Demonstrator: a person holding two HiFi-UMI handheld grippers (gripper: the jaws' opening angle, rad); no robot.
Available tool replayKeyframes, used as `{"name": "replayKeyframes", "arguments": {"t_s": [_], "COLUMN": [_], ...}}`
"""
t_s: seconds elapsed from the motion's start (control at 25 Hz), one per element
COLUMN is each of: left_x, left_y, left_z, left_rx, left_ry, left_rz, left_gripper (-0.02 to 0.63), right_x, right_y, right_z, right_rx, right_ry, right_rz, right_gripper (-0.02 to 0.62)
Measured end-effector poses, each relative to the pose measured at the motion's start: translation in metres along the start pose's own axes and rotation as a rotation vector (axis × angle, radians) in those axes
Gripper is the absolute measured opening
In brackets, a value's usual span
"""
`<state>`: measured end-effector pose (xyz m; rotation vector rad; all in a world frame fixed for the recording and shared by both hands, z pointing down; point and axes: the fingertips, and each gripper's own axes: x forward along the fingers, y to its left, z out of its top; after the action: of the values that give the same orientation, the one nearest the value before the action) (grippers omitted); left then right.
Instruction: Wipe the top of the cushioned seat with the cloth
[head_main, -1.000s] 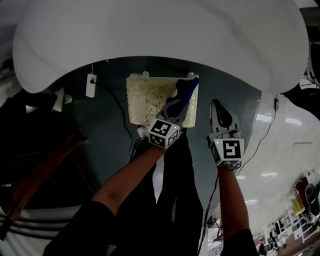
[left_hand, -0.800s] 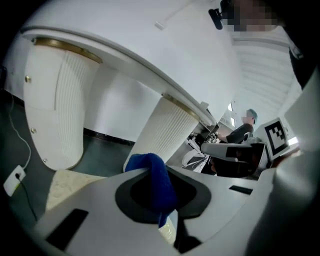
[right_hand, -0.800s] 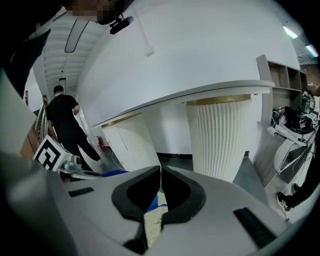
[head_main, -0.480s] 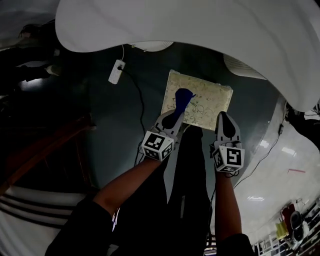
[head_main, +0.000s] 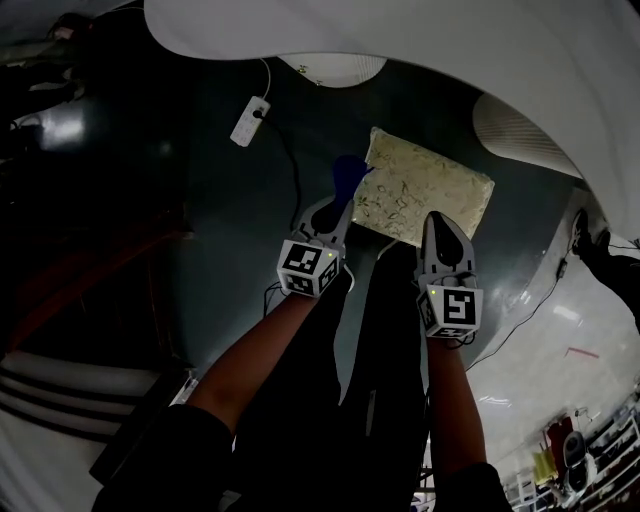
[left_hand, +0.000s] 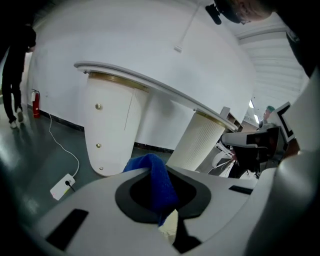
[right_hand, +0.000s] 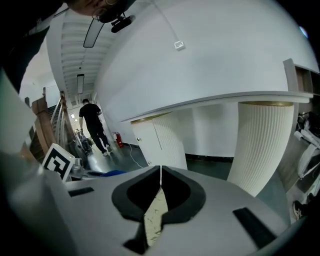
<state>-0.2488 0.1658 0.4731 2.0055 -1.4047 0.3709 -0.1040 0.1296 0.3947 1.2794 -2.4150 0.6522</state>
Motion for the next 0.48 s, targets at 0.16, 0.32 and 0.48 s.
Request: {"name": "replayKeyframes", "arguments": {"t_s": [0.16,0.32,0.48], "left_x": [0.007,0.019,0.032], "left_y": [0.019,0.026,0.02], "left_z": [-0.02,-0.043,-0.062], "left_rx": [0.026,0.049,0.057], "left_ry": [0.04,0.093,0.132], "left_rz": [0.001,-0.005,-0.028], "left_gripper": [0.035,0.035,0.035], "right_x": [0.007,0.014,0.017], "right_y": [0.019,0.039,0.046], "right_z": [-0.008,-0.018,-0.025], "right_rx": [-0.011,-0.046,-0.034], "right_ry": [0.02,0.037,0.041], "right_rz": [0.028,0.08,0.094], "right_gripper": [0.038,0.038,0.038]}}
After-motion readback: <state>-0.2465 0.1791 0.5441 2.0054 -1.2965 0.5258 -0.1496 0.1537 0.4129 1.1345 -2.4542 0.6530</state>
